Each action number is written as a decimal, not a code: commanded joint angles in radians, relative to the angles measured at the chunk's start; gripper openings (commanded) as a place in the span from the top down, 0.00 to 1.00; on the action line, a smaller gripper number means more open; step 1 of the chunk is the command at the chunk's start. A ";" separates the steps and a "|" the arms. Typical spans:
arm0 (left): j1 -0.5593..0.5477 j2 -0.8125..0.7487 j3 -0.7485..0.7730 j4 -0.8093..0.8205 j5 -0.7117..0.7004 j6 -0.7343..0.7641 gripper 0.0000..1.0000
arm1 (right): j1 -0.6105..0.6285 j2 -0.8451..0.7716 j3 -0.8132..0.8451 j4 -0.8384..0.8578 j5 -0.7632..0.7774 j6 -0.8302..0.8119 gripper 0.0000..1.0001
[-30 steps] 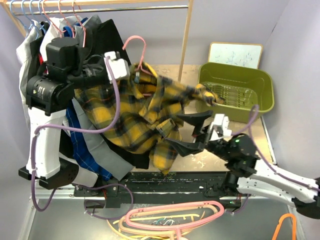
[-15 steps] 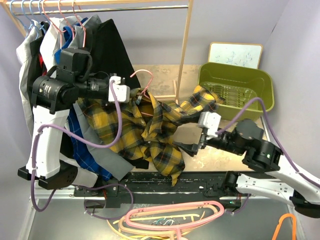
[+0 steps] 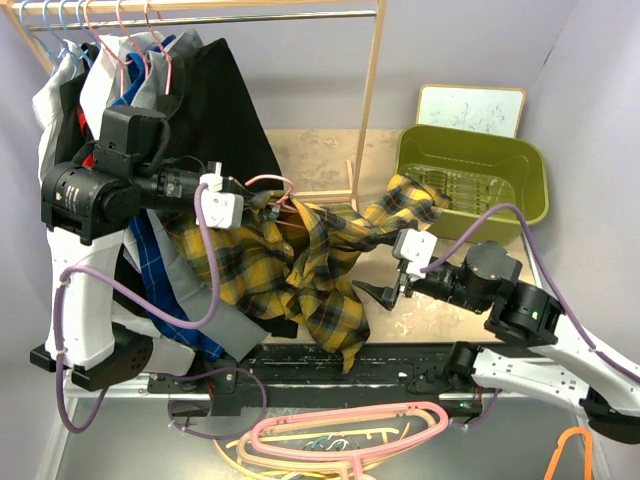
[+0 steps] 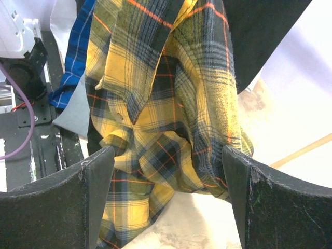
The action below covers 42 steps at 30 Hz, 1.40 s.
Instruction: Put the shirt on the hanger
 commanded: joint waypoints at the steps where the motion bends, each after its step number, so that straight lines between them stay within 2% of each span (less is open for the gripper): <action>1: 0.006 -0.024 0.028 0.006 0.048 0.030 1.00 | -0.002 -0.007 0.068 0.039 -0.003 -0.048 0.15; 6: 0.006 -0.029 0.032 0.004 0.033 0.025 1.00 | -0.002 -0.010 0.078 0.045 -0.041 -0.063 0.16; 9: 0.006 -0.031 0.031 0.004 0.036 0.021 1.00 | -0.004 -0.004 0.075 0.067 -0.015 -0.086 0.16; 13: 0.006 -0.034 0.035 0.004 0.053 0.013 1.00 | -0.015 0.047 0.082 0.095 -0.024 -0.115 0.17; 16: 0.006 -0.037 0.038 0.004 0.059 0.010 1.00 | -0.078 0.094 0.079 0.117 -0.070 -0.124 0.21; 22: 0.007 -0.049 0.026 0.003 0.049 0.007 1.00 | -0.252 0.154 0.071 0.199 -0.282 -0.100 0.33; 24: 0.006 -0.051 0.025 0.003 0.044 0.006 1.00 | -0.257 0.171 0.071 0.205 -0.302 -0.098 0.42; 27: 0.006 -0.051 0.024 0.003 0.044 0.006 1.00 | -0.257 0.172 0.068 0.218 -0.309 -0.085 0.88; 28: 0.006 -0.049 0.022 0.003 0.044 0.006 1.00 | -0.258 0.163 0.063 0.227 -0.313 -0.081 1.00; 35: 0.006 -0.016 0.020 0.004 0.051 0.007 1.00 | -0.259 0.087 0.030 0.293 -0.391 0.038 1.00; 39: 0.014 0.009 0.035 0.048 0.033 -0.036 0.99 | -0.258 0.085 0.010 0.302 -0.360 0.141 1.00; 40: 0.017 0.014 0.034 0.074 0.016 -0.063 0.93 | -0.258 0.081 -0.026 0.310 -0.347 0.166 1.00; 41: 0.021 0.017 0.031 0.098 -0.004 -0.088 0.81 | -0.257 0.075 -0.047 0.319 -0.324 0.189 1.00; 42: 0.024 0.018 0.026 0.114 -0.031 -0.100 0.10 | -0.257 0.068 -0.062 0.320 -0.289 0.204 1.00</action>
